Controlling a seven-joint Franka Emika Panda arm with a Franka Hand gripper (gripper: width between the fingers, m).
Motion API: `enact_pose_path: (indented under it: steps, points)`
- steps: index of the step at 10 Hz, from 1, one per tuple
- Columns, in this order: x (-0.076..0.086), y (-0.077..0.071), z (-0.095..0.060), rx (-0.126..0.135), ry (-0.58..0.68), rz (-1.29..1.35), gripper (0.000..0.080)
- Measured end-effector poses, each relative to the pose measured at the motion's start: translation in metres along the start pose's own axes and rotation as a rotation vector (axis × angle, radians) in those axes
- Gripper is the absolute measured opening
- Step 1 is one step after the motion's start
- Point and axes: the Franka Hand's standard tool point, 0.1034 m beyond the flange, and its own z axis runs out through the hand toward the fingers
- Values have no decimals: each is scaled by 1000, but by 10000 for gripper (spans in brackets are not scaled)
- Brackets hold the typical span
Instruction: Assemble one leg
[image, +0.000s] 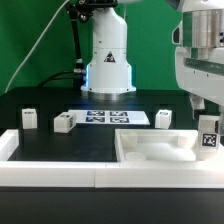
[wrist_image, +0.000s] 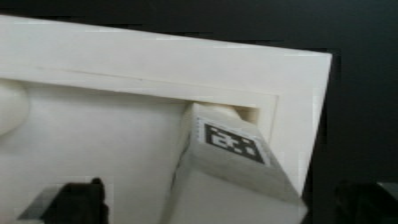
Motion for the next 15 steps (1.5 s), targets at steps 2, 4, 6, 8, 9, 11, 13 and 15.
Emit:
enact_pose_path:
  steps: [2,4,6,8,9,11,13,15]
  points:
    - [0,1,1,-7,11,-246,648]
    - [1,2,2,-22,20,-467,648]
    - [-1,1,3,-72,53,-710,648]
    - [-1,-1,2,-103,47,-853,648]
    - [0,-1,1,-122,36,-948,648]
    - [2,-2,1,-122,34,-1028,648]
    - [2,-2,1,-122,34,-1022,559]
    - [2,-3,1,-120,35,-1003,346]
